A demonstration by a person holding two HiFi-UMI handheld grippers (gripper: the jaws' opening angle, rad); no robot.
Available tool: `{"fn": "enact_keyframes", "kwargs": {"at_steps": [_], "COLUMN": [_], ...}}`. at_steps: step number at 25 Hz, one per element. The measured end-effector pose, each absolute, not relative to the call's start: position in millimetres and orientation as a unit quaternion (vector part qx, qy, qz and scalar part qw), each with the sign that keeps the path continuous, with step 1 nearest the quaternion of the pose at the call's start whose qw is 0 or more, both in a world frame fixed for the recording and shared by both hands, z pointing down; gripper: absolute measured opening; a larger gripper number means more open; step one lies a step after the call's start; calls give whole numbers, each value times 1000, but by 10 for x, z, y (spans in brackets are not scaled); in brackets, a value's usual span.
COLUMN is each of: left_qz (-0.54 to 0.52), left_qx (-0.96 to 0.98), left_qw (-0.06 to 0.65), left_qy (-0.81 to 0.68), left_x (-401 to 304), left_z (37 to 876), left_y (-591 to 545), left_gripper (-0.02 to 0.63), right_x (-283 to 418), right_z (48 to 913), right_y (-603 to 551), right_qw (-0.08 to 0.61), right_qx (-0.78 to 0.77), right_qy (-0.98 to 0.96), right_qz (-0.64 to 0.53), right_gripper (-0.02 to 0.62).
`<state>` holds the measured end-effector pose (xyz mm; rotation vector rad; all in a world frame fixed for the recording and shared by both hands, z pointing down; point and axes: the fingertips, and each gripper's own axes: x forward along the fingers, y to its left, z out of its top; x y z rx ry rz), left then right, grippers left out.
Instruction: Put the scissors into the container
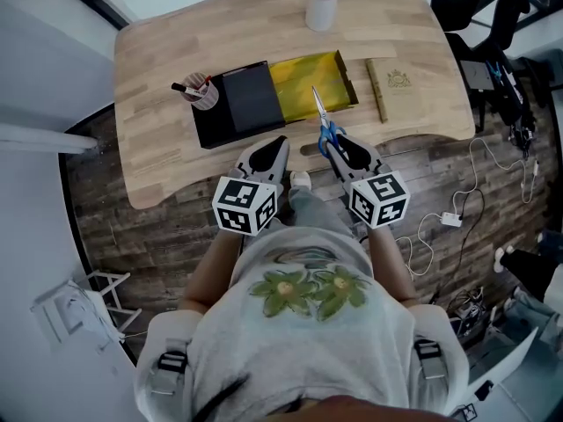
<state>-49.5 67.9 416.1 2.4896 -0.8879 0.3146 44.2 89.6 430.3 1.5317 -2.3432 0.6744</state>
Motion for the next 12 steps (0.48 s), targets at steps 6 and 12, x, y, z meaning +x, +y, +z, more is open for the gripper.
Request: {"fn": "enact_keyframes", "kwargs": {"at_steps": [6, 12], "left_qz": [117, 121], "left_qx": [905, 901], "left_qw": [238, 240], "left_qy": [-332, -340], "left_x": [-448, -398], "left_z": [4156, 4172], "left_y": [552, 475], "left_gripper": [6, 6], "right_x": [528, 601], "right_z": [4291, 4323], "right_y": [728, 620], "right_qw": [129, 131], "right_qx": [522, 513], "right_qy": [-811, -816], "right_qz": [230, 231], "right_gripper": [84, 84]}}
